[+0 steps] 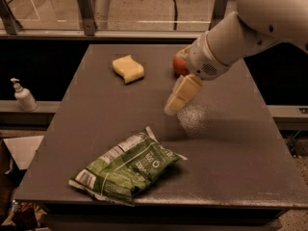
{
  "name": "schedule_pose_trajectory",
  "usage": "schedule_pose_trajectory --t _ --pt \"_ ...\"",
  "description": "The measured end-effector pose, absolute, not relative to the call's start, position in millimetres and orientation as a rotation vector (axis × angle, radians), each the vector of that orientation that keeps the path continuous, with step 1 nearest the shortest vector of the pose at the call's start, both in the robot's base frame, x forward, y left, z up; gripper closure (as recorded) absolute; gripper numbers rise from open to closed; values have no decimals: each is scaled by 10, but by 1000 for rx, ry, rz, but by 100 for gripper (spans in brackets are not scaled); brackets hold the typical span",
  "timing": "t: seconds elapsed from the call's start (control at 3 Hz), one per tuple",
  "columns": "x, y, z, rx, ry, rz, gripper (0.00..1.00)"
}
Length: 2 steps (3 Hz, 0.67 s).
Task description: Move sponge near green jalapeno chip bag
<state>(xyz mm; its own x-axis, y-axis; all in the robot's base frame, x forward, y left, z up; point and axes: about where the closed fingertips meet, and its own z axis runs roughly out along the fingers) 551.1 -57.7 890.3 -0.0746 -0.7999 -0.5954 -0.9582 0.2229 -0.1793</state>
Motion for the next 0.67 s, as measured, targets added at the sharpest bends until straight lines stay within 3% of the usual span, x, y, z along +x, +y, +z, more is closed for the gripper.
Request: schedule_pose_trajectory --t 0.67 --pt "5500 -543 8873 -1577 1891 397 0"
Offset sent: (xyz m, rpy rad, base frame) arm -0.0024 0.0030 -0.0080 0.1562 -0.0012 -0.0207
